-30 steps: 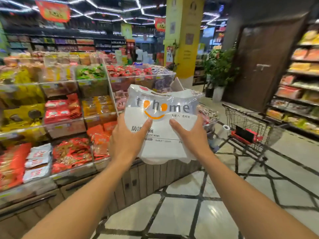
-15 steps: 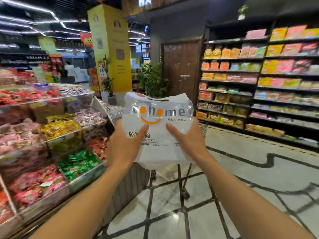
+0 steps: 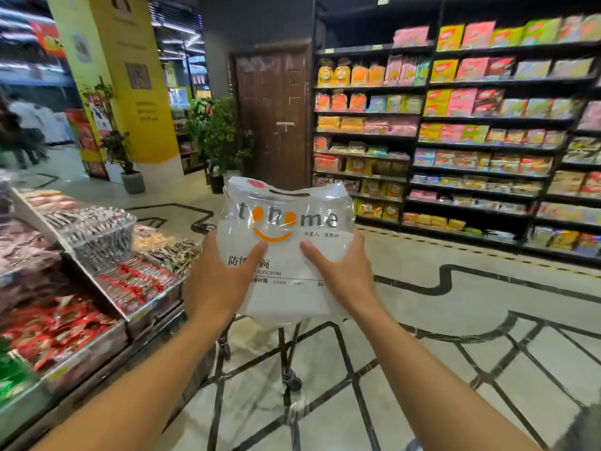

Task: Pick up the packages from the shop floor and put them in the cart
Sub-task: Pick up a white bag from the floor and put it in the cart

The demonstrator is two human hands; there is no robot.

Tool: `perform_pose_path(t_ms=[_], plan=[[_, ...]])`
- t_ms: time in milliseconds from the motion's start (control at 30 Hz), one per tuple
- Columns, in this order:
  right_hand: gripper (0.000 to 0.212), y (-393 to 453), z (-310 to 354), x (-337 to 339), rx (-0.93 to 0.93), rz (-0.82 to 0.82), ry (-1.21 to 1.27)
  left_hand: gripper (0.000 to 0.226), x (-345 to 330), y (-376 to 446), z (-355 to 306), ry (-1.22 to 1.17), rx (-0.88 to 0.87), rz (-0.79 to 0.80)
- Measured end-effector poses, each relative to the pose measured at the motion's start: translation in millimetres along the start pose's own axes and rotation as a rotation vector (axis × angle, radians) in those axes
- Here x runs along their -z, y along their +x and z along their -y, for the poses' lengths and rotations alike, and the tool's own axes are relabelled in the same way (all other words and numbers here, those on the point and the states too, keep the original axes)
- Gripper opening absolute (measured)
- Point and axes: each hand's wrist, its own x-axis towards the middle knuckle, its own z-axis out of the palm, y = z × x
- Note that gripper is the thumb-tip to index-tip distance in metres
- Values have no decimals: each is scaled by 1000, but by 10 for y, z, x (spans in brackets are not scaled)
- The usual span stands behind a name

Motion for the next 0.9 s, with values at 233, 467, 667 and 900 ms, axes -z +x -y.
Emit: perform_pose_path(t_ms=[233, 467, 667, 900], plan=[[104, 1414, -567, -216, -31, -51, -53, 78, -1200, 1064, 98, -65, 40, 59], [93, 2766, -1052, -248, -33, -57, -55, 77, -2359, 2024, 77, -45, 71, 130], [95, 3821, -1665, -377, -39, -14, -75, 86, -3294, 2603, 142, -21, 119, 134], [73, 5005, -2314, -470, -85, 141, -25, 76, -4244, 3190, 159, -20, 265, 125]])
